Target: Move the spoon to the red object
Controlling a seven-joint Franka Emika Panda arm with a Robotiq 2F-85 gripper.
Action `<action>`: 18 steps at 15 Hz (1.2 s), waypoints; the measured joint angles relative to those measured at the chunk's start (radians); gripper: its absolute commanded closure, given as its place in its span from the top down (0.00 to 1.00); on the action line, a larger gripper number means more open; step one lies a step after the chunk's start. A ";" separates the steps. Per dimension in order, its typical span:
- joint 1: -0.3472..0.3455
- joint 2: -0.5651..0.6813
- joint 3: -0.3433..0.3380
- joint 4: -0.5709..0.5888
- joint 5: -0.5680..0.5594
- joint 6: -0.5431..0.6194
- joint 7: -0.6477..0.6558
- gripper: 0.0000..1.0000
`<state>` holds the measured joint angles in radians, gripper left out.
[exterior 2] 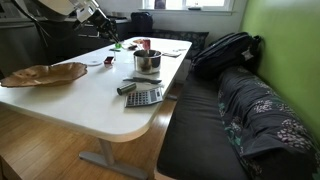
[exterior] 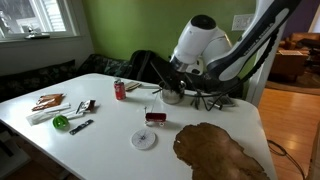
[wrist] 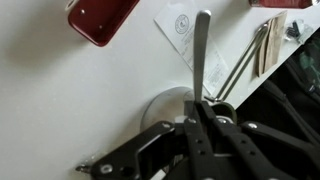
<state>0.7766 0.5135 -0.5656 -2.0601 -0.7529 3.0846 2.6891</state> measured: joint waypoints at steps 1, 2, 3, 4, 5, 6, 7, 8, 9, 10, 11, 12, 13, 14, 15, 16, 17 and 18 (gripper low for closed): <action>0.025 0.035 -0.010 0.016 0.001 0.001 0.043 0.02; 0.053 0.062 -0.018 0.022 0.048 0.006 0.028 0.02; 0.088 0.086 -0.032 0.026 0.105 0.014 0.012 0.02; 0.118 0.101 -0.042 0.028 0.120 0.026 0.027 0.02; 0.137 0.106 -0.040 0.024 0.122 0.048 0.028 0.08; 0.147 0.106 -0.038 0.021 0.122 0.053 0.022 0.08; 0.149 0.106 -0.038 0.022 0.122 0.052 0.020 0.08; 0.146 0.106 -0.039 0.022 0.122 0.052 0.019 0.02; 0.142 0.106 -0.041 0.023 0.122 0.052 0.018 0.02; 0.139 0.106 -0.042 0.023 0.122 0.052 0.014 0.02; 0.138 0.106 -0.039 0.024 0.134 0.041 0.018 0.02; 0.138 0.107 -0.033 0.028 0.161 0.004 0.024 0.02; 0.132 0.108 -0.017 0.034 0.198 -0.040 0.024 0.02; 0.125 0.110 0.005 0.041 0.254 -0.082 0.015 0.02; 0.122 0.117 0.021 0.050 0.311 -0.122 0.013 0.02; 0.119 0.126 0.035 0.063 0.361 -0.157 0.016 0.02; 0.115 0.135 0.048 0.079 0.401 -0.180 0.019 0.02; 0.115 0.146 0.052 0.097 0.429 -0.193 0.027 0.02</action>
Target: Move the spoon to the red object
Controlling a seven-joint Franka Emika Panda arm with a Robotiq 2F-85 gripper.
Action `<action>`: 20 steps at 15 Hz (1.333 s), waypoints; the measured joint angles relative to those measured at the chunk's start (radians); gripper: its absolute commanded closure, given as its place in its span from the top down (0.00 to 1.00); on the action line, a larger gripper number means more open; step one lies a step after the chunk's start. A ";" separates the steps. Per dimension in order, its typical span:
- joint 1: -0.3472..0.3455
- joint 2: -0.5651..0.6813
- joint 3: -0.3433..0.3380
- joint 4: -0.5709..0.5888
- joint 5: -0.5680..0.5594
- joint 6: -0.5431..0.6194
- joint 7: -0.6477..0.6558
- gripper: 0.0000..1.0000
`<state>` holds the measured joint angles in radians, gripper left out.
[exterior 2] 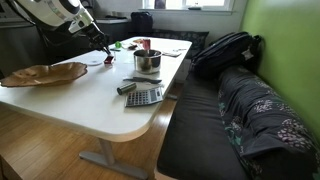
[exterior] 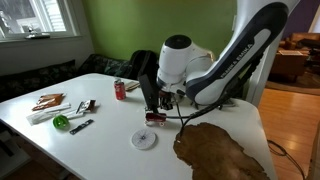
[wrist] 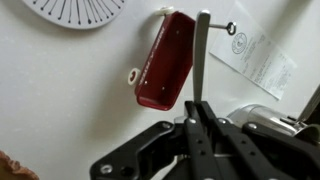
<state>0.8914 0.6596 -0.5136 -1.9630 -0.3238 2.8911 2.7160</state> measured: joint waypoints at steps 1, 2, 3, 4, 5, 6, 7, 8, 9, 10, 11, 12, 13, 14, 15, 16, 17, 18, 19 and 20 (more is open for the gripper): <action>0.004 0.011 -0.004 0.018 0.044 -0.006 -0.007 0.02; -0.001 0.019 0.001 0.036 0.072 -0.007 -0.011 0.02; -0.016 0.022 0.020 0.053 0.085 -0.007 -0.010 0.08; -0.034 0.024 0.043 0.068 0.091 -0.020 -0.014 0.08; -0.049 0.027 0.062 0.080 0.093 -0.034 -0.014 0.02; -0.057 0.031 0.073 0.088 0.094 -0.036 -0.014 0.02; -0.059 0.033 0.075 0.090 0.091 -0.036 -0.014 0.02; -0.059 0.033 0.075 0.090 0.091 -0.036 -0.014 0.02; -0.060 0.033 0.075 0.091 0.091 -0.036 -0.014 0.02; -0.062 0.033 0.075 0.092 0.091 -0.035 -0.014 0.02; -0.064 0.033 0.076 0.093 0.091 -0.035 -0.014 0.02; -0.068 0.035 0.079 0.096 0.092 -0.034 -0.014 0.02; -0.075 0.038 0.086 0.102 0.093 -0.034 -0.014 0.02; -0.083 0.042 0.094 0.108 0.095 -0.034 -0.013 0.02; -0.092 0.047 0.105 0.114 0.098 -0.034 -0.013 0.02; -0.100 0.053 0.116 0.122 0.102 -0.034 -0.012 0.02; -0.106 0.061 0.123 0.130 0.106 -0.034 -0.010 0.02; -0.110 0.070 0.128 0.138 0.111 -0.034 -0.008 0.02; -0.110 0.078 0.129 0.146 0.116 -0.034 -0.007 0.02; -0.111 0.085 0.129 0.153 0.120 -0.034 -0.007 0.02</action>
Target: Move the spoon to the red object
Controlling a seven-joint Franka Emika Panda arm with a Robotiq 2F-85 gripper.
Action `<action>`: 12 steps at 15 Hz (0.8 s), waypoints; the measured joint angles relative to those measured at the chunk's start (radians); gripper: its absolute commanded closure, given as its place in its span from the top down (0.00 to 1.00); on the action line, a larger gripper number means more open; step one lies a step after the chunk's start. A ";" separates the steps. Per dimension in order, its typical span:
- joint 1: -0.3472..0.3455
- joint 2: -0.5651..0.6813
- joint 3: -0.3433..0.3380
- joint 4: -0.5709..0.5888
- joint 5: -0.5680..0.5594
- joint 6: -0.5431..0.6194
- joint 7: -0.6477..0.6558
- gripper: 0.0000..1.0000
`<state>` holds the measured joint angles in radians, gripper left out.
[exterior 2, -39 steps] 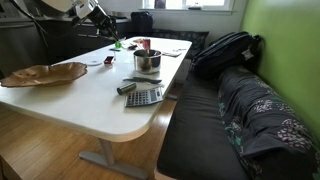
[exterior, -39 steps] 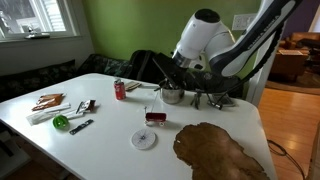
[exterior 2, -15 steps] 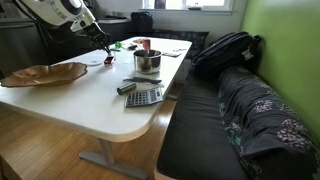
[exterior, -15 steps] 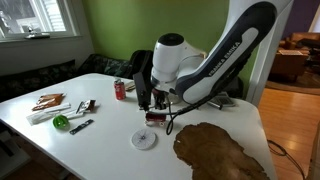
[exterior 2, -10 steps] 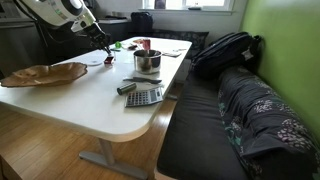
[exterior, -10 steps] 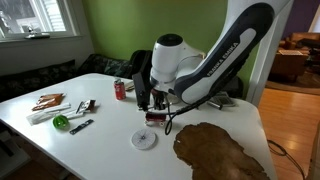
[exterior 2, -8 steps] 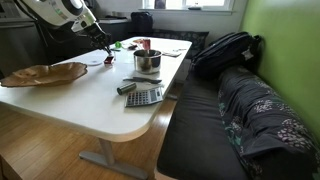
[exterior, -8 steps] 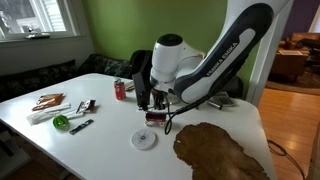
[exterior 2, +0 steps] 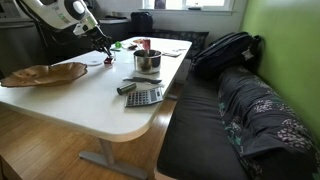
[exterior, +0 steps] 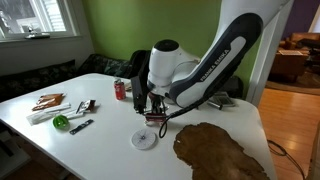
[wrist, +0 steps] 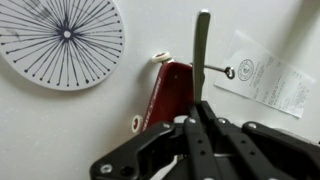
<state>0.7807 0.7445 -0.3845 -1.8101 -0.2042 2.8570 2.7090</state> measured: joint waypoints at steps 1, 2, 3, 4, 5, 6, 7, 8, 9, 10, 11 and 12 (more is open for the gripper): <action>-0.001 0.007 0.001 0.007 0.004 0.000 0.000 0.02; -0.004 0.013 0.005 0.013 0.009 0.000 0.000 0.02; -0.008 0.019 0.012 0.022 0.016 0.000 0.000 0.02; -0.014 0.025 0.022 0.031 0.021 0.000 0.000 0.02; -0.020 0.033 0.034 0.042 0.026 0.000 0.000 0.02; -0.024 0.040 0.044 0.053 0.030 -0.001 0.000 0.02; -0.026 0.047 0.053 0.062 0.034 -0.001 0.000 0.02; -0.027 0.053 0.057 0.071 0.038 -0.001 0.000 0.02; -0.027 0.059 0.061 0.080 0.039 -0.001 0.000 0.33; -0.028 0.064 0.063 0.086 0.040 -0.002 0.000 0.35; -0.028 0.066 0.063 0.089 0.040 -0.005 0.000 0.40; -0.028 0.067 0.063 0.092 0.040 -0.009 0.000 0.49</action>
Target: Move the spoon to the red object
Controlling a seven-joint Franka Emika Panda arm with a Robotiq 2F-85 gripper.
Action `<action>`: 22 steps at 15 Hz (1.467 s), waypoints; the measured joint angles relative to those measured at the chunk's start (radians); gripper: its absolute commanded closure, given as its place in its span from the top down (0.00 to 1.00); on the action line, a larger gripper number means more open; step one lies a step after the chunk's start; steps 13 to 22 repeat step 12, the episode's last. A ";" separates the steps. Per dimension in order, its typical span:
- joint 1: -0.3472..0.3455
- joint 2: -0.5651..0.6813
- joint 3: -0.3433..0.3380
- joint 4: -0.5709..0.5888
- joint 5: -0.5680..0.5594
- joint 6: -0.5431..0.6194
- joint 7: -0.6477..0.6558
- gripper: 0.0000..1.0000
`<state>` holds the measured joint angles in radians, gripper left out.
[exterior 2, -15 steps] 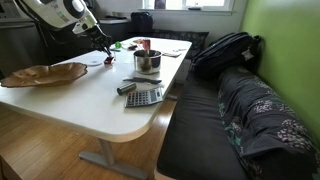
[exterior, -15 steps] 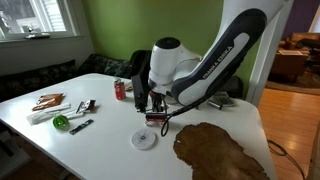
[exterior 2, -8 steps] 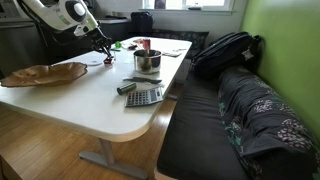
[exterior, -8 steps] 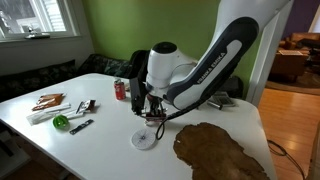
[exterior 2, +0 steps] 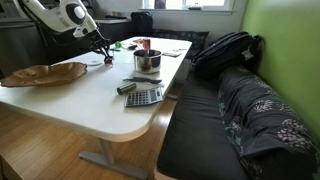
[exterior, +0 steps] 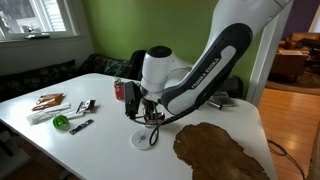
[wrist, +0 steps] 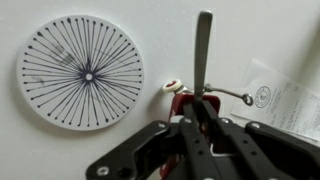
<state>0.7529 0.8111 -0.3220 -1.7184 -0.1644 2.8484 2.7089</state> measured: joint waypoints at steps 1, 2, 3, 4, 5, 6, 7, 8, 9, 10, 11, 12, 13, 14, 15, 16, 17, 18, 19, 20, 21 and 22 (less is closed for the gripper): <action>0.000 0.000 -0.002 0.003 0.000 -0.003 0.000 0.56; 0.000 0.000 -0.004 0.006 0.000 -0.005 0.000 0.63; 0.002 0.000 -0.008 0.008 0.000 -0.006 0.001 0.72; 0.004 0.000 -0.013 0.011 0.000 -0.006 0.001 0.78; 0.006 -0.001 -0.017 0.014 0.000 -0.006 0.001 0.87; 0.009 -0.002 -0.019 0.016 -0.001 -0.006 0.000 0.93; 0.013 -0.005 -0.022 0.018 -0.005 -0.003 -0.002 0.99; 0.021 -0.010 -0.027 0.018 -0.013 0.005 -0.007 1.00; 0.033 -0.015 -0.034 0.017 -0.032 0.026 -0.016 1.00; 0.050 -0.022 -0.046 0.014 -0.061 0.054 -0.029 1.00; 0.073 -0.032 -0.062 0.007 -0.089 0.080 -0.042 1.00; 0.099 -0.042 -0.081 -0.003 -0.115 0.102 -0.056 1.00; 0.099 -0.042 -0.081 -0.003 -0.115 0.102 -0.056 1.00; 0.099 -0.042 -0.081 -0.003 -0.115 0.102 -0.056 1.00; 0.099 -0.042 -0.081 -0.003 -0.115 0.102 -0.056 1.00; 0.099 -0.042 -0.081 -0.003 -0.115 0.102 -0.056 1.00; 0.099 -0.042 -0.081 -0.003 -0.115 0.102 -0.056 1.00; 0.099 -0.042 -0.081 -0.003 -0.115 0.102 -0.056 1.00; 0.099 -0.042 -0.081 -0.003 -0.115 0.102 -0.056 1.00; 0.099 -0.042 -0.081 -0.003 -0.115 0.102 -0.056 1.00; 0.099 -0.042 -0.081 -0.003 -0.115 0.102 -0.056 1.00; 0.099 -0.042 -0.081 -0.003 -0.115 0.102 -0.056 1.00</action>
